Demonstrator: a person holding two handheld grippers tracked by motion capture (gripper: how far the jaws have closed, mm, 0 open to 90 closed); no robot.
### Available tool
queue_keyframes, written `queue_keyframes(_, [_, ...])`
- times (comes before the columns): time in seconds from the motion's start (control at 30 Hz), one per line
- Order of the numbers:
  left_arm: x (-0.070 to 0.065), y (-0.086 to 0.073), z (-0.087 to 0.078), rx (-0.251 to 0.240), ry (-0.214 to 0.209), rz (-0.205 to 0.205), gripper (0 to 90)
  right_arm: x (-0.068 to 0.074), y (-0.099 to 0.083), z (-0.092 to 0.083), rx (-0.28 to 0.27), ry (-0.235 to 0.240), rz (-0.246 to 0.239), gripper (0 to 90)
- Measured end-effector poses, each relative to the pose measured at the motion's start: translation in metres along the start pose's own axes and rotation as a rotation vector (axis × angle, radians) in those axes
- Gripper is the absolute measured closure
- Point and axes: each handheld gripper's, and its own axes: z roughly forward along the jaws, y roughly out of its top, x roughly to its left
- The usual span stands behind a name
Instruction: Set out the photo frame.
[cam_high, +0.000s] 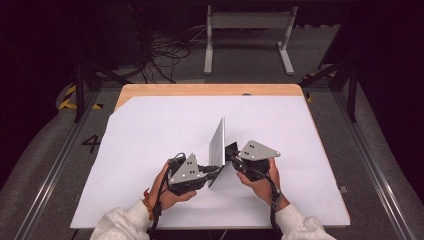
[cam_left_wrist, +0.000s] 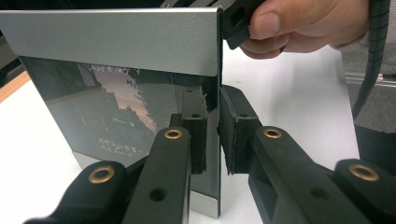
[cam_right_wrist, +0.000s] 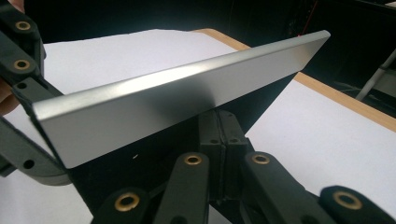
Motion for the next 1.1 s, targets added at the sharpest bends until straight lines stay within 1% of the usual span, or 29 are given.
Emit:
queue_keyframes(0.13, [0.0,0.0,0.002,0.002,-0.004,0.001,80.4,0.002,0.0,-0.002,0.006,-0.003,-0.016,89.9])
queue_keyframes(0.17, [0.0,0.0,0.002,0.001,-0.006,0.0,80.2,0.002,0.0,-0.003,0.011,-0.002,-0.019,88.6])
queue_keyframes(0.33, [0.001,-0.002,0.002,0.017,-0.012,0.007,81.4,0.004,-0.002,-0.008,0.023,0.014,-0.024,86.7])
queue_keyframes(0.43, [0.002,-0.006,0.001,0.033,-0.03,0.005,81.8,0.006,-0.006,-0.011,0.041,0.027,-0.027,85.4])
queue_keyframes(0.57, [0.002,-0.014,0.003,0.089,-0.04,0.014,81.8,0.005,-0.009,-0.017,0.05,0.035,-0.018,83.9])
queue_keyframes(0.6, [0.003,-0.016,0.004,0.095,-0.037,0.011,81.8,0.004,-0.01,-0.019,0.047,0.04,-0.01,83.3])
queue_keyframes(0.63, [0.004,-0.018,0.006,0.098,-0.045,-0.001,81.8,0.004,-0.01,-0.021,0.048,0.042,-0.006,83.0])
queue_keyframes(0.7, [0.004,-0.021,0.01,0.116,-0.046,-0.001,81.8,0.004,-0.012,-0.025,0.05,0.044,-0.007,82.7])
queue_keyframes(0.77, [0.005,-0.022,0.011,0.111,-0.055,-0.008,80.6,0.006,-0.013,-0.029,0.053,0.051,-0.007,82.5])
queue_keyframes(0.83, [0.004,-0.022,0.012,0.113,-0.055,-0.008,80.4,0.007,-0.015,-0.032,0.06,0.056,-0.009,81.4])
queue_keyframes(0.9, [0.004,-0.022,0.012,0.108,-0.059,-0.016,80.4,0.008,-0.016,-0.035,0.062,0.064,0.003,80.8])
queue_keyframes(0.93, [0.004,-0.022,0.013,0.107,-0.059,-0.014,80.4,0.008,-0.016,-0.038,0.062,0.071,0.014,80.6])
queue_keyframes(1.1, [0.002,-0.02,0.017,0.101,-0.06,-0.013,79.4,0.012,-0.017,-0.045,0.064,0.079,0.018,78.1])
